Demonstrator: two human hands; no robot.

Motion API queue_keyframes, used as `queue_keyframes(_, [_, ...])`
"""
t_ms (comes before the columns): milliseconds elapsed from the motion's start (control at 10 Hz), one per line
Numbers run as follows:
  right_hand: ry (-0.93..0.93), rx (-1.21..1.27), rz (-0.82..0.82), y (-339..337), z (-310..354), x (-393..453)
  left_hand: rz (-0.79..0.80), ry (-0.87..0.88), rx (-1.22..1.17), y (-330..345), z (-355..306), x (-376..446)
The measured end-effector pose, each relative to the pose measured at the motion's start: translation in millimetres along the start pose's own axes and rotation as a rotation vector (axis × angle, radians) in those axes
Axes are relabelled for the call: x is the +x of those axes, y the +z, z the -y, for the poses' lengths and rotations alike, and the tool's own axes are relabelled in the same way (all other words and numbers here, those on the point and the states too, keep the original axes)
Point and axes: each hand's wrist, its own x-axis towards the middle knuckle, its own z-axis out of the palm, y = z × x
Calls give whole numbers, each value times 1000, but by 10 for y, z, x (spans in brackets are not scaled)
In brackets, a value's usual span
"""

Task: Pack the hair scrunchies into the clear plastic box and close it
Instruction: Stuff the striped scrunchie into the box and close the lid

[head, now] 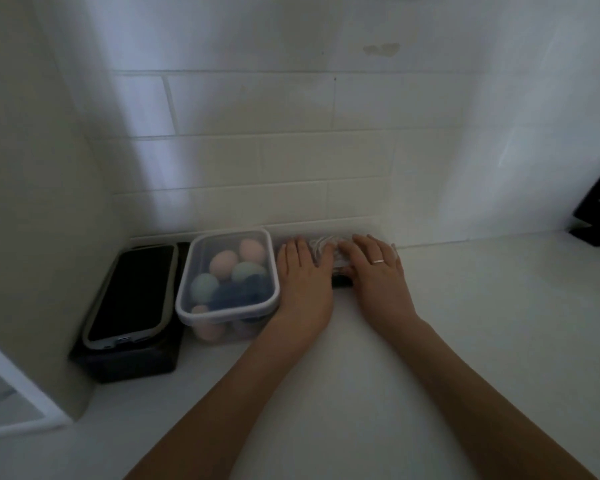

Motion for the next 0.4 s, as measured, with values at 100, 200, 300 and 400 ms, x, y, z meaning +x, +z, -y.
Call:
queue_keyframes(100, [-25,-3,-47,35,-16,-16,-54,-8,-1,48,5,-16])
queue_keyframes(200, [-19,-53,-53,-52,15,-11,-191,-12,93,59,3,-41])
queue_keyframes(300, [-53,-97,5,-213,68,-8,-199,30,76,81,-4,-78])
queue_keyframes(400, [54,210,180,-520,61,146,-210,16,-203,-98,-80,-209])
